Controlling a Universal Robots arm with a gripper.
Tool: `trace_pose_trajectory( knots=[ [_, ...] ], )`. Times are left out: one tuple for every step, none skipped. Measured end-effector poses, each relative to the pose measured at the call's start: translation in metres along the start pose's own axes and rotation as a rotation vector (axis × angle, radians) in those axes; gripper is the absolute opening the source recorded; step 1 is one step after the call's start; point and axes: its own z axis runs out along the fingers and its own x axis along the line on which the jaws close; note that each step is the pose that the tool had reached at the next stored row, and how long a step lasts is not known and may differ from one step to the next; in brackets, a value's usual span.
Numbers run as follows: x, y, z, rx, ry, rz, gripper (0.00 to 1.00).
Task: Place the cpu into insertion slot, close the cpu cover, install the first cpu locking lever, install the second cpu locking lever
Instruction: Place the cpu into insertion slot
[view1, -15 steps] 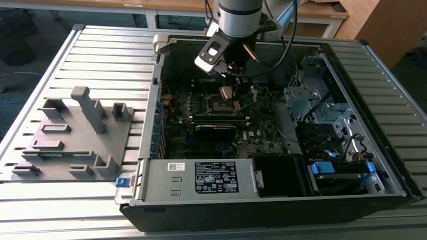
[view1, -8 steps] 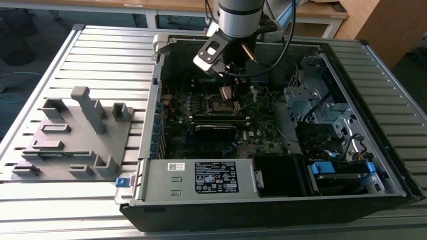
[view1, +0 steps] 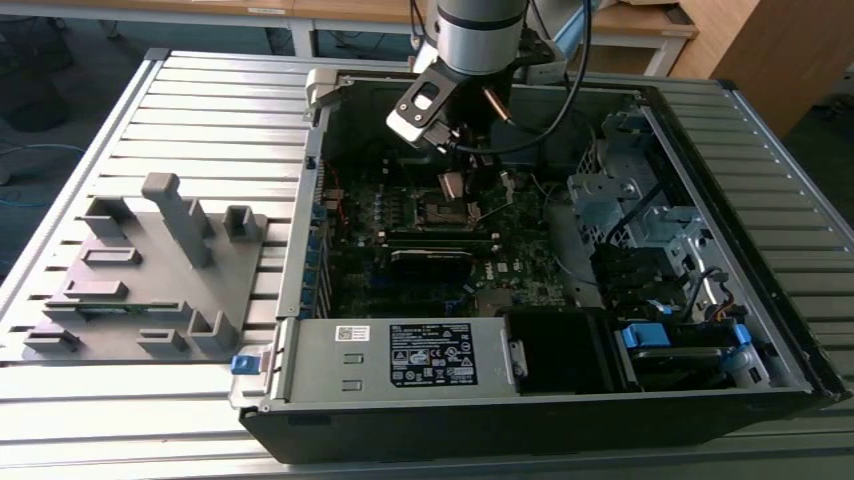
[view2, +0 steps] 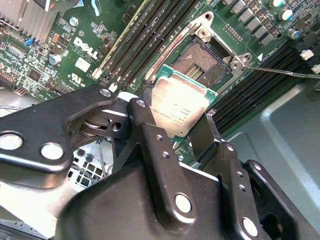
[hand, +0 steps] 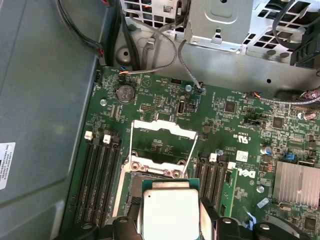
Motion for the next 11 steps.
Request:
trace_pose_trajectory(
  knots=[
    [0.0,0.0,0.0,0.0,0.0,0.0,0.54],
    [0.0,0.0,0.0,0.0,-0.0002,0.002,0.54],
    [0.0,0.0,0.0001,-0.0001,-0.0004,0.006,0.54],
    [0.0,0.0,0.0001,-0.0001,-0.001,0.013,0.54],
    [0.0,0.0,0.0002,0.0,-0.0018,0.022,0.54],
    [0.0,0.0,0.0003,0.0,-0.0027,0.032,0.54],
    [0.0,0.0,0.0003,0.0001,-0.0037,0.043,0.54],
    [0.0,0.0,0.0004,0.0001,-0.0045,0.052,0.54],
    [0.0,0.0,0.0004,0.0001,-0.005,0.059,0.54],
    [0.0,0.0,0.0004,0.0001,-0.0051,0.059,0.54],
    [0.0,-0.0001,0.0004,0.0002,-0.0052,0.059,0.54]
  ],
)
